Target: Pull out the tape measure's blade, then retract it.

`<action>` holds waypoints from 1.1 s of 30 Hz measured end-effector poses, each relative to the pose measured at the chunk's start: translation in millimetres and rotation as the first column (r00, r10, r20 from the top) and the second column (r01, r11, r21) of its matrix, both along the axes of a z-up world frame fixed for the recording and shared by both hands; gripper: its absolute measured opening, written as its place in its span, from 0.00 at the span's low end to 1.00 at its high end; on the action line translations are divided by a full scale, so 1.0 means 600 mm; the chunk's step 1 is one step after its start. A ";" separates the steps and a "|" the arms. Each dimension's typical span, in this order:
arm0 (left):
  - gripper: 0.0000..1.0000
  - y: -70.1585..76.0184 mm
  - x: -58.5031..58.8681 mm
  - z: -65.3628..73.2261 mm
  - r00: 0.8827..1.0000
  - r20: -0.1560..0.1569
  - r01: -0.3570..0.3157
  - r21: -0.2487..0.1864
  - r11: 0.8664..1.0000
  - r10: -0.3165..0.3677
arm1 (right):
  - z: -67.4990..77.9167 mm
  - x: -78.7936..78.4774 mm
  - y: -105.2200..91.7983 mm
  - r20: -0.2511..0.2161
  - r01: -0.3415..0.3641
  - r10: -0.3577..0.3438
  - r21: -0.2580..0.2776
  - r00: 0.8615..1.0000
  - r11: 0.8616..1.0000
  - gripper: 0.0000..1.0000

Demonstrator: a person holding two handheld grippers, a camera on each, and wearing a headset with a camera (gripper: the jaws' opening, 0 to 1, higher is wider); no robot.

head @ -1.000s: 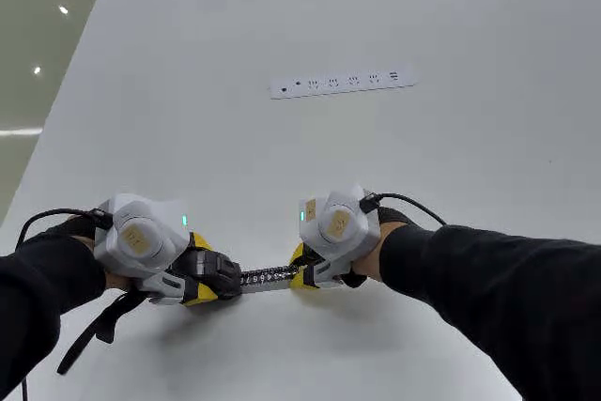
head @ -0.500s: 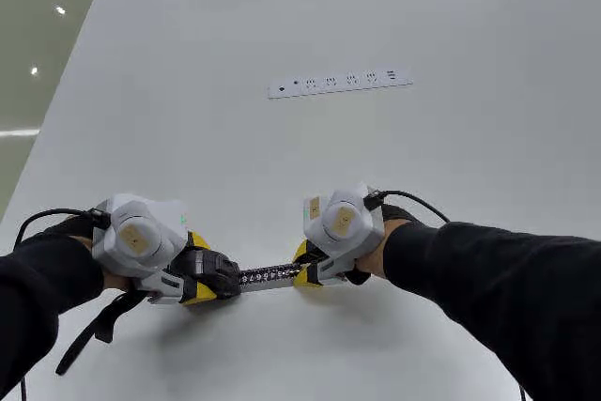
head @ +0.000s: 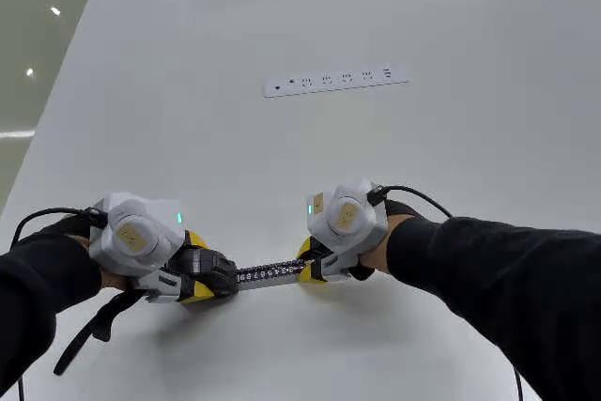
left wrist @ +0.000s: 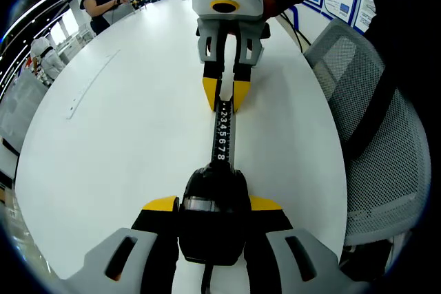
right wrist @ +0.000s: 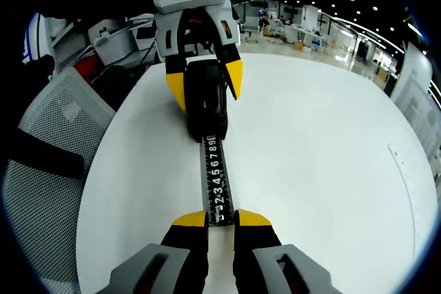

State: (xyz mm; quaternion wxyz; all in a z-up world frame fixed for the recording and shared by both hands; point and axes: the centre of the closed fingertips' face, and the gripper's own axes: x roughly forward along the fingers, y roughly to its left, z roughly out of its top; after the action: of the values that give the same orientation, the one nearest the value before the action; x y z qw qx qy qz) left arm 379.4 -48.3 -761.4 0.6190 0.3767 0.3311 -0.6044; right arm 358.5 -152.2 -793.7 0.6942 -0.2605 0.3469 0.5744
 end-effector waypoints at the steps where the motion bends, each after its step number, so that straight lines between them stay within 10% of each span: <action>1: 0.31 0.000 0.000 0.000 1.000 0.000 0.000 0.000 1.000 0.000 | 0.000 0.000 -0.001 -0.002 0.003 -0.003 0.001 1.000 1.000 0.08; 33: 0.31 0.001 -0.001 0.000 1.000 0.007 0.003 0.007 1.000 -0.003 | -0.001 -0.005 -0.021 -0.011 0.012 -0.012 -0.010 1.000 1.000 0.08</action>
State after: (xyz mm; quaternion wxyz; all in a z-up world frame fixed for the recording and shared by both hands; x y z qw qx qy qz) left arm 379.1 -47.9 -761.2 0.6181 0.3814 0.3305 -0.6027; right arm 355.8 -164.5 -794.3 0.6944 -0.2587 0.3548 0.5701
